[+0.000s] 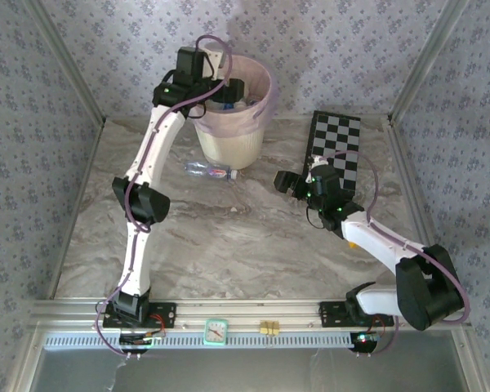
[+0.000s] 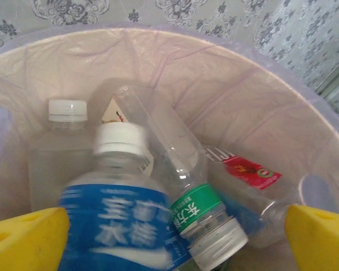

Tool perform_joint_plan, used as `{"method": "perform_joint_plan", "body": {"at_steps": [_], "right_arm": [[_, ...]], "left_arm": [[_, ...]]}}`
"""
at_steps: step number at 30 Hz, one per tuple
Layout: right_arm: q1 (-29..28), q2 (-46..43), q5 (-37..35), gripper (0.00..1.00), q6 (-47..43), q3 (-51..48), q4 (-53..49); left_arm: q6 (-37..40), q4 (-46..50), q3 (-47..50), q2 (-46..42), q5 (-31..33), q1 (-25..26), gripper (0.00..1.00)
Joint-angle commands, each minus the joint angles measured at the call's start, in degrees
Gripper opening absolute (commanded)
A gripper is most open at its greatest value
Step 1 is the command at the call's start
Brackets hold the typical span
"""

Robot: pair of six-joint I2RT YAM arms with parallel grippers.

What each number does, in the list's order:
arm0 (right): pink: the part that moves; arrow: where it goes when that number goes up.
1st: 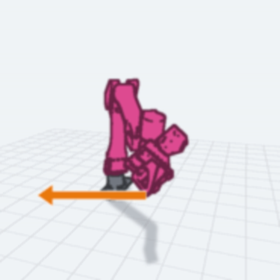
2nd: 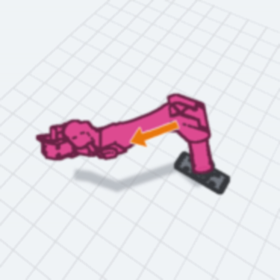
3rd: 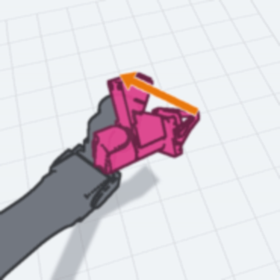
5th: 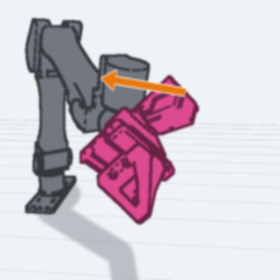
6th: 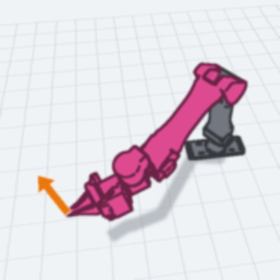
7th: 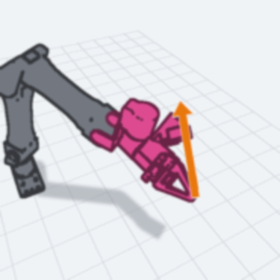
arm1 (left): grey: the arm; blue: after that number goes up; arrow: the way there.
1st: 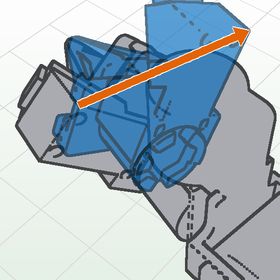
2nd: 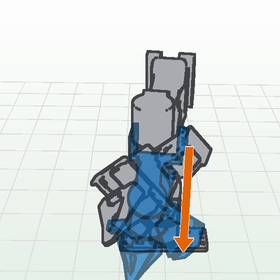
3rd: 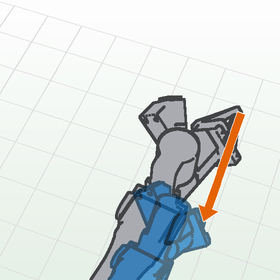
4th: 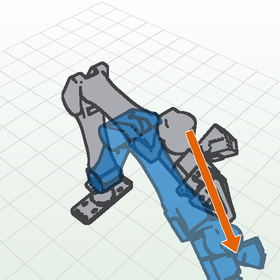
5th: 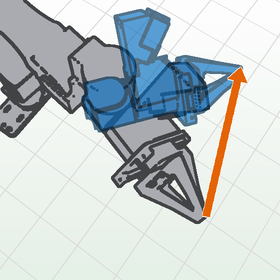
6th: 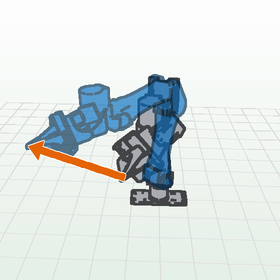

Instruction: Put the plastic bottles in the bin

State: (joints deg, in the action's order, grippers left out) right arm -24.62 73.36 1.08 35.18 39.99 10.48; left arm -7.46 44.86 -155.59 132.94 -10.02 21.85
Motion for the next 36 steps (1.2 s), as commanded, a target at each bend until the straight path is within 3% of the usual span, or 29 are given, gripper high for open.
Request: {"method": "perform_joint_plan", "body": {"at_steps": [1, 6, 10, 17, 22, 25, 29, 36], "right_arm": [[0.3, -0.4, -0.8, 1.00, -0.6, 0.1, -1.1], [0.3, 0.9, 0.0, 1.00, -0.1, 0.7, -0.6], [0.2, 1.9, 0.7, 1.00, 0.0, 1.0, -0.2], [-0.1, 4.5, 2.1, 1.00, 0.4, 2.6, 0.6], [-0.6, 6.5, 2.8, 1.00, 0.4, 4.5, 0.6], [-1.2, 7.4, 2.8, 1.00, 0.4, 5.8, 0.1], [-1.9, 8.4, 2.7, 1.00, 0.4, 7.1, -0.9], [-3.2, 9.0, 1.8, 1.00, 0.4, 8.4, -2.5]], "left_arm": [[-0.8, -2.4, -0.7, -5.6, -2.3, 0.1, 0.99], [-0.7, -8.5, 10.0, -13.1, -1.7, 0.1, 0.99], [-0.8, -18.0, 25.7, -22.0, 0.3, 0.1, 0.99], [-1.4, -39.8, 57.1, -39.0, 9.4, -0.9, 1.00], [-5.9, -51.0, 75.2, -46.7, 15.6, -4.4, 1.00], [-9.4, -52.2, 81.7, -47.4, 15.5, -7.3, 1.00], [-10.7, -54.0, 87.5, -43.9, 10.0, -10.2, 1.00], [-9.5, -55.8, 90.4, -33.8, 2.3, -11.9, 1.00]]}}
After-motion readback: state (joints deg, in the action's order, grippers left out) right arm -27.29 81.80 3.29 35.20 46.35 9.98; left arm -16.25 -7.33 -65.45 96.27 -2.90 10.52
